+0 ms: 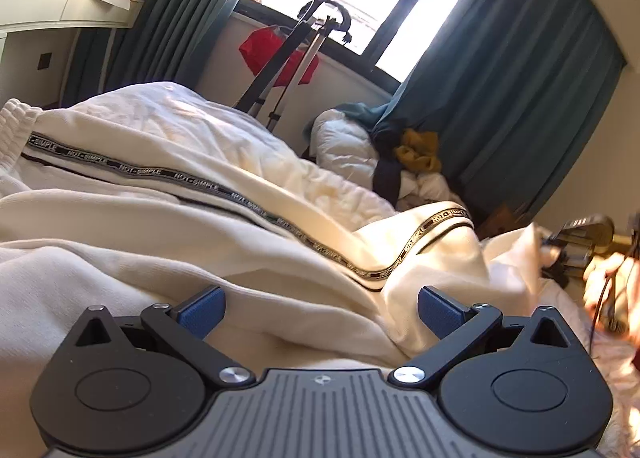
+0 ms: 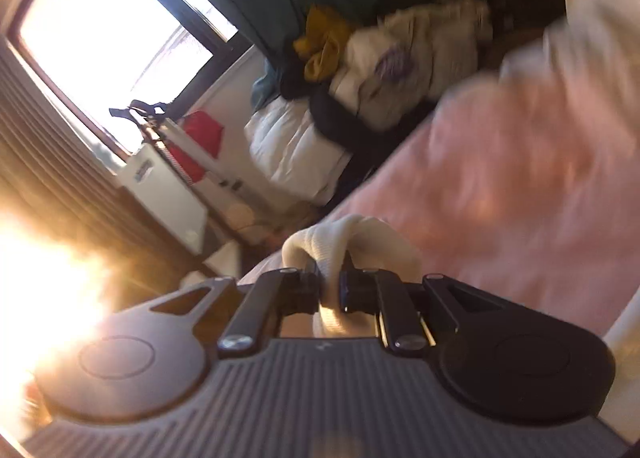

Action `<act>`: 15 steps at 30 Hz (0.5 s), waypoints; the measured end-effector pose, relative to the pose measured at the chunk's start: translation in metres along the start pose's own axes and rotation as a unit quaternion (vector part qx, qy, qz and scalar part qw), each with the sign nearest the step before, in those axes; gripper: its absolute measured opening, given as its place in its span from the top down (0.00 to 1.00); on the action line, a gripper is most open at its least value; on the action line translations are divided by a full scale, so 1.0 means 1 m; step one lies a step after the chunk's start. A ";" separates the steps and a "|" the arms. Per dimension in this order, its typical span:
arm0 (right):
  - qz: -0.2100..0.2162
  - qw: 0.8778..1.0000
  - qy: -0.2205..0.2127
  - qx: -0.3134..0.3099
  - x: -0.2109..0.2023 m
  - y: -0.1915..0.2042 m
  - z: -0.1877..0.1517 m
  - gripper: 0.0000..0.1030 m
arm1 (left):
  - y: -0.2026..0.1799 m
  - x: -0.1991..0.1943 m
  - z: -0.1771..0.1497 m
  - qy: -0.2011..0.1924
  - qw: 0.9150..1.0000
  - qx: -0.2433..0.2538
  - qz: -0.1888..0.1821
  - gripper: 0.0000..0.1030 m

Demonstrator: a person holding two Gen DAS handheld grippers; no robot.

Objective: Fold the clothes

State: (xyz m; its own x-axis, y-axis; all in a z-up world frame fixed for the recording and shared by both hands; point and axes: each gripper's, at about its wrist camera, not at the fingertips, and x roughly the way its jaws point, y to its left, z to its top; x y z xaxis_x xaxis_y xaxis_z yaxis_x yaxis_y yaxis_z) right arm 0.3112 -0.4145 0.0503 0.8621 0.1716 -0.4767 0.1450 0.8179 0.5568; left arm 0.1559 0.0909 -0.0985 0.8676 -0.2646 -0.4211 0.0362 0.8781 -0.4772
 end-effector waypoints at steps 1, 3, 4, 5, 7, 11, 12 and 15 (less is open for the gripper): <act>-0.010 1.000 -0.020 -0.023 -0.006 0.003 0.021 0.88 | -0.001 0.001 0.000 -0.001 1.000 0.003 -0.003 0.00; -0.020 0.996 -0.064 -0.066 -0.021 0.009 0.062 0.89 | -0.002 0.002 0.001 -0.001 1.000 0.008 -0.007 0.00; -0.018 0.992 -0.090 -0.086 -0.031 0.012 0.080 0.89 | -0.003 0.002 0.002 -0.002 1.000 0.010 -0.010 0.00; -0.022 0.990 -0.103 -0.095 -0.036 0.005 0.087 0.89 | -0.004 0.002 0.002 -0.003 1.000 0.011 -0.013 0.00; -0.032 0.986 -0.121 -0.107 -0.044 -0.013 0.094 0.89 | -0.005 0.003 0.003 -0.005 1.000 0.016 -0.016 0.00; -0.064 0.981 -0.132 -0.126 -0.053 -0.059 0.094 0.89 | -0.007 0.005 0.002 -0.001 1.000 0.022 -0.014 0.00; -0.086 0.982 -0.108 -0.126 -0.047 -0.080 0.081 0.89 | -0.007 0.005 0.001 0.000 1.000 0.022 -0.014 0.00; -0.152 0.980 -0.038 -0.126 -0.029 -0.142 0.041 0.89 | -0.007 0.007 0.000 0.006 1.000 0.022 -0.012 0.00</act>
State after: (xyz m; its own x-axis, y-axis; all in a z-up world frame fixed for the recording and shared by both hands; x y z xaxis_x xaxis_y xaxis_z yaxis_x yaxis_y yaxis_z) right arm 0.2855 -0.5579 0.0129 0.8328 -0.1337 -0.5372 0.2838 0.9363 0.2069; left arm 0.1616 0.0830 -0.0979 0.8601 -0.2907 -0.4193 0.0788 0.8876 -0.4539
